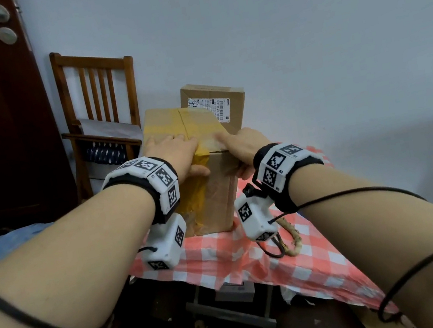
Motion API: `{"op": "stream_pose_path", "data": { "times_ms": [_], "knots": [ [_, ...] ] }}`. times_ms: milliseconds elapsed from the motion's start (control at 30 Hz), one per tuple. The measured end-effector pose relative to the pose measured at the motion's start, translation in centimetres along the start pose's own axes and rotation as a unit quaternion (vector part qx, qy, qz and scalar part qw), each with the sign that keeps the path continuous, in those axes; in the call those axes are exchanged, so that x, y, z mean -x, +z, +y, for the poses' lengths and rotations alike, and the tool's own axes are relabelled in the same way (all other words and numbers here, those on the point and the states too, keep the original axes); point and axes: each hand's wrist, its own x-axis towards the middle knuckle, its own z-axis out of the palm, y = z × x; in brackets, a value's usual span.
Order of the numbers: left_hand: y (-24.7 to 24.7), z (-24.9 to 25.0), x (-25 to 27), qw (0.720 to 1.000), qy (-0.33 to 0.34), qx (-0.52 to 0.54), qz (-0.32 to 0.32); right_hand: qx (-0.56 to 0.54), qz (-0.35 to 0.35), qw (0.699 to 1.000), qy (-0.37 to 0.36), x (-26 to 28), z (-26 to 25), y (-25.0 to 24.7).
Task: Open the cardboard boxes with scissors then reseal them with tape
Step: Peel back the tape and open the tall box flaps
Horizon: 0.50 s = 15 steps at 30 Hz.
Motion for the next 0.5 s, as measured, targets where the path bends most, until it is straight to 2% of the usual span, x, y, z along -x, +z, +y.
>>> {"op": "stream_pose_path", "data": {
  "times_ms": [100,300,500],
  "knots": [
    [0.0,0.1,0.0,1.0,0.002,0.001,-0.001,0.023,-0.009,1.0,-0.007,0.2,0.0,0.1],
    [0.0,0.2,-0.1,1.0,0.005,-0.008,0.001,0.01,0.032,0.999,-0.034,-0.3,1.1,0.1],
    [0.2,-0.1,-0.2,1.0,-0.001,-0.008,-0.002,0.019,-0.005,1.0,-0.019,0.1,0.1,0.1]
  ]
}}
